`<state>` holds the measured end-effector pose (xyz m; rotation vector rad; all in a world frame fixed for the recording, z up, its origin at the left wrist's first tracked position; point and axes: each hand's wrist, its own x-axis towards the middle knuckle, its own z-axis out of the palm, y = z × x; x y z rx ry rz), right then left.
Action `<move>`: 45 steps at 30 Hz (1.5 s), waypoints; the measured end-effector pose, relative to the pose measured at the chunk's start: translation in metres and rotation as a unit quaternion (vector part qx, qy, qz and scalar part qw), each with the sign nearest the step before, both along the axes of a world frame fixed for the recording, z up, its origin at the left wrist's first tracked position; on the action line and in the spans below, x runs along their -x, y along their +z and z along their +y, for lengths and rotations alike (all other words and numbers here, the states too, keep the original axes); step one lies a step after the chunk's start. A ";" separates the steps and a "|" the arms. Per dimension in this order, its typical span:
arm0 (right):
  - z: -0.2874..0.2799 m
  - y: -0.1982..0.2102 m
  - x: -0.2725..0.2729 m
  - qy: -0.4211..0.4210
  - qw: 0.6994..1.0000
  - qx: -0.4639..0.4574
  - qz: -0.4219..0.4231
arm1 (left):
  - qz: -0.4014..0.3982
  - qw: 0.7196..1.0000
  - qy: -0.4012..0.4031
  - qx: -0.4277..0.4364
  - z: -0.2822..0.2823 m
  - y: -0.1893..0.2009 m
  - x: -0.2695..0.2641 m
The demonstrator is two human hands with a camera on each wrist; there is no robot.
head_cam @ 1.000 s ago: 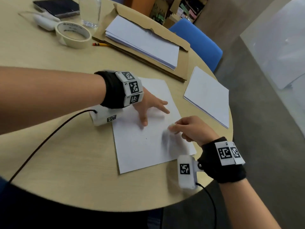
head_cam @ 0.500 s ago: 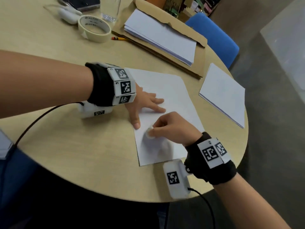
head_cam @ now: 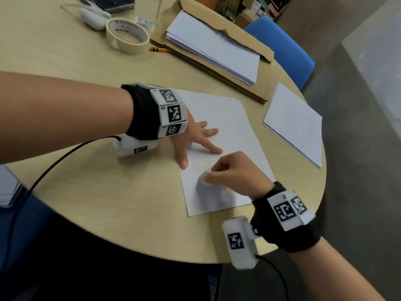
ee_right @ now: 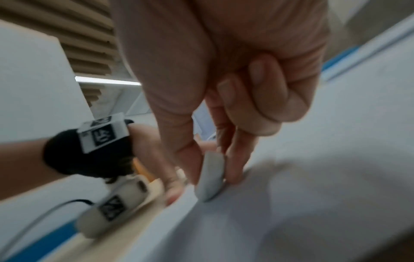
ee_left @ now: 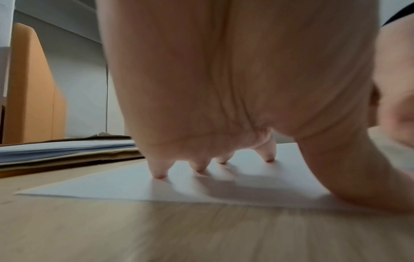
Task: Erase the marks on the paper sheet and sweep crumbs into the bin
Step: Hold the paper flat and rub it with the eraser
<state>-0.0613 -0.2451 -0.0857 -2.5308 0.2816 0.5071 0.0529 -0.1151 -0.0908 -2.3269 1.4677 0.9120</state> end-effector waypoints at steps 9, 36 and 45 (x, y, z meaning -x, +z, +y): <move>-0.013 0.010 0.006 -0.040 0.995 0.027 -0.082 | -0.047 0.997 -0.034 -0.050 -0.013 0.010 0.019; -0.019 0.011 0.003 -0.038 0.988 0.148 -0.031 | -0.037 0.999 -0.023 -0.031 -0.007 0.006 0.023; 0.013 0.009 0.008 0.065 0.997 0.048 -0.007 | -0.045 0.998 -0.031 -0.027 -0.006 0.005 0.023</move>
